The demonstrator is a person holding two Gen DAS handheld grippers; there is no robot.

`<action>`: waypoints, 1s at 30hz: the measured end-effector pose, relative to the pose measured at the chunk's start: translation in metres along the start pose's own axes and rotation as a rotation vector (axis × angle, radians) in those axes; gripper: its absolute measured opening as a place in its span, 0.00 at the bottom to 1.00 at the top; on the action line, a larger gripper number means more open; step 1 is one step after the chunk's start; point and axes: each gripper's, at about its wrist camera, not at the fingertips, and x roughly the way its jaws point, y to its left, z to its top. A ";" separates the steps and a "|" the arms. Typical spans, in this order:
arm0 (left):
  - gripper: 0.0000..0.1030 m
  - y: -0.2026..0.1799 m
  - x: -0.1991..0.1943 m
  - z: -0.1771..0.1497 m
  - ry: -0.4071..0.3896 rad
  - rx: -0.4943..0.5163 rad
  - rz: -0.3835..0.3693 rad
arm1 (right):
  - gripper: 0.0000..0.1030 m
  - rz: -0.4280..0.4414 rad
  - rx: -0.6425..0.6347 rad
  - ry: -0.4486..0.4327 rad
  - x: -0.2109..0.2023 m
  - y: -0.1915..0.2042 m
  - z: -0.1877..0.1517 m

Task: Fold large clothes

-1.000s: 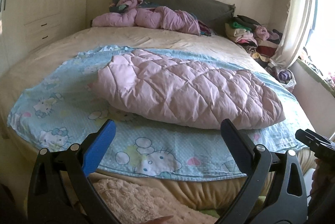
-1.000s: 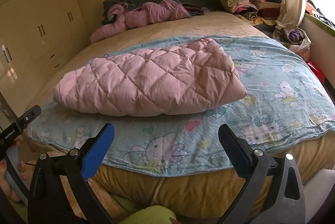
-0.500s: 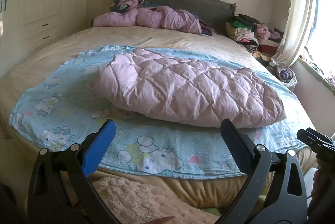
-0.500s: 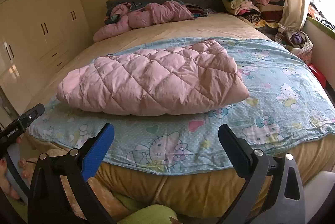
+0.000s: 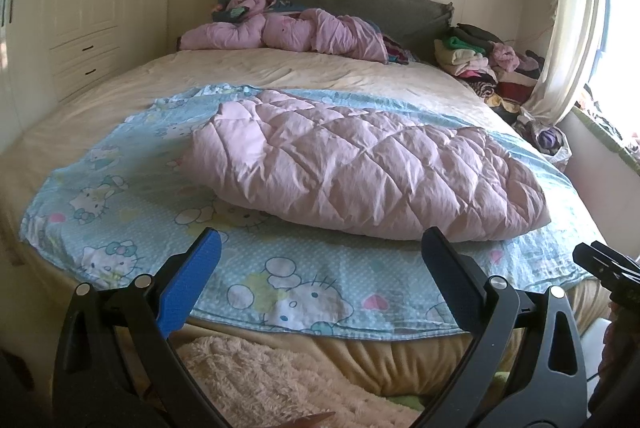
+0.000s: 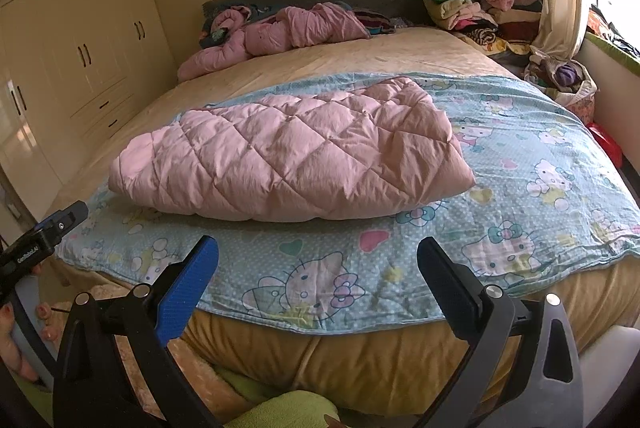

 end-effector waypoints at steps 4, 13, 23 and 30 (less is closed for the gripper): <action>0.91 0.000 0.000 0.000 -0.001 -0.001 -0.001 | 0.96 0.001 -0.003 -0.002 -0.001 0.000 0.000; 0.91 0.000 0.000 0.001 0.000 0.000 -0.003 | 0.96 -0.001 -0.007 -0.012 -0.004 0.002 0.001; 0.91 0.001 -0.001 0.000 -0.001 0.001 -0.004 | 0.96 -0.003 -0.013 -0.012 -0.005 0.004 0.002; 0.91 0.002 -0.001 0.000 -0.001 0.000 -0.006 | 0.96 -0.002 -0.017 -0.012 -0.004 0.006 0.002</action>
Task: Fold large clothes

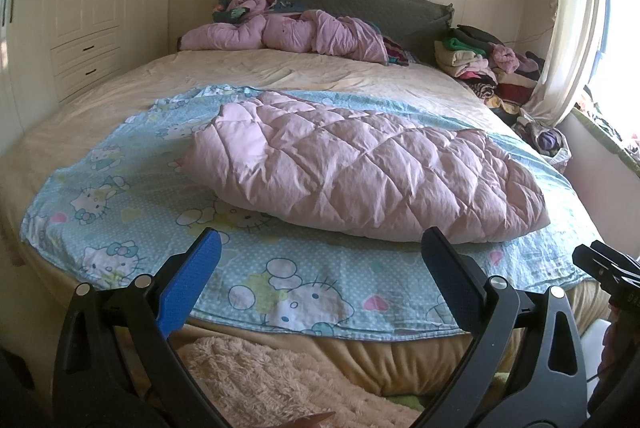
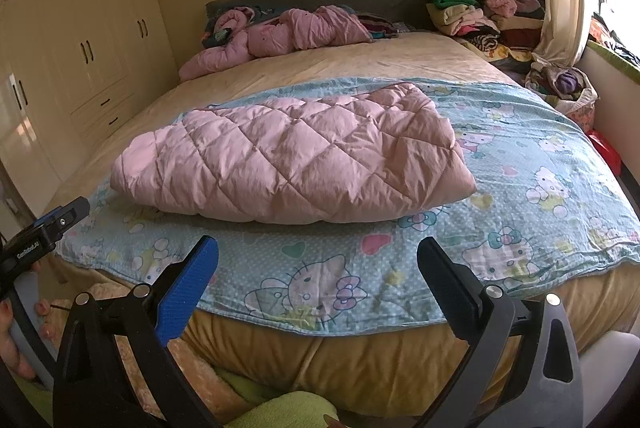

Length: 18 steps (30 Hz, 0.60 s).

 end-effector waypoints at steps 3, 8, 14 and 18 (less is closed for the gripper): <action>0.91 0.000 0.000 0.000 0.000 0.002 0.002 | 0.96 0.002 0.003 -0.001 0.000 0.000 0.000; 0.91 -0.001 0.000 0.000 0.000 0.001 0.003 | 0.96 0.002 0.001 -0.002 0.000 0.001 0.000; 0.91 0.000 0.000 0.000 0.000 0.002 0.004 | 0.96 0.001 0.000 -0.002 -0.001 0.001 0.000; 0.91 -0.001 0.000 0.000 0.002 0.005 0.007 | 0.96 0.004 -0.003 0.000 0.000 0.002 0.001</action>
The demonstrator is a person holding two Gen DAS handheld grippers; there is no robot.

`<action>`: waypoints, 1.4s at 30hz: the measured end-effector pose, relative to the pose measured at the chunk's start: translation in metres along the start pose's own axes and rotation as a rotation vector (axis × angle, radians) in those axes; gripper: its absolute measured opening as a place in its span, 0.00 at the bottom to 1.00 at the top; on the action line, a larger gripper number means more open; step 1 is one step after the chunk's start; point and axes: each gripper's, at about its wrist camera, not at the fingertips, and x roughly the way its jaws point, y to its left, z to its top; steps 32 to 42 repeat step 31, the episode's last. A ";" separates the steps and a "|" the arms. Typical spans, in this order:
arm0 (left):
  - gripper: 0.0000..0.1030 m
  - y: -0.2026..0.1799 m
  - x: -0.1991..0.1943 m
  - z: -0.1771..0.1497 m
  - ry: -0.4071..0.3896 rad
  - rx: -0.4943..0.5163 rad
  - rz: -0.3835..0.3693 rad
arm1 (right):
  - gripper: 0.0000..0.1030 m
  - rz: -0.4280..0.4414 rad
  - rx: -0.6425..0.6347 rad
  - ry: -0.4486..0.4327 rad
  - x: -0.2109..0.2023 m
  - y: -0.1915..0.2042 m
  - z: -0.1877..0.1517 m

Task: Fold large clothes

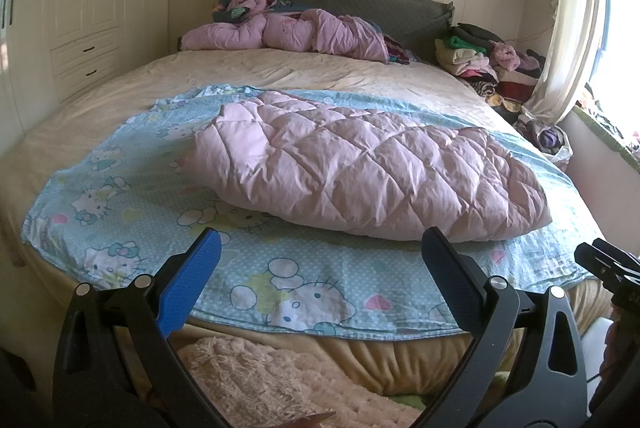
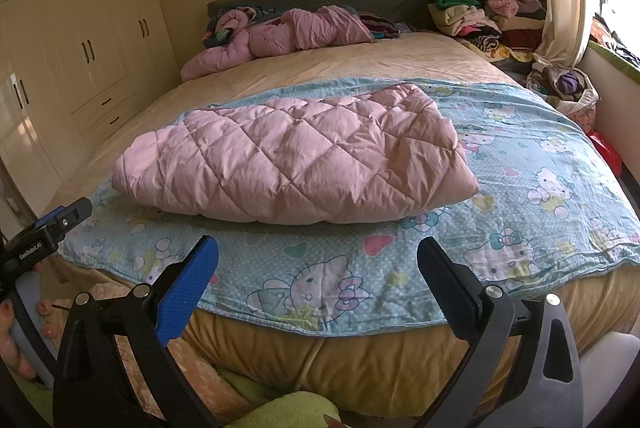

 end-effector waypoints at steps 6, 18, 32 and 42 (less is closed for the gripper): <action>0.91 0.002 0.000 -0.001 0.006 0.001 0.005 | 0.96 0.000 0.000 0.000 0.000 0.000 0.000; 0.91 0.017 0.006 -0.005 0.038 0.001 0.045 | 0.96 -0.011 0.010 0.011 0.003 -0.002 -0.007; 0.91 0.206 0.047 0.024 0.107 -0.270 0.317 | 0.96 -0.382 0.225 -0.012 -0.014 -0.128 -0.055; 0.91 0.206 0.047 0.024 0.107 -0.270 0.317 | 0.96 -0.382 0.225 -0.012 -0.014 -0.128 -0.055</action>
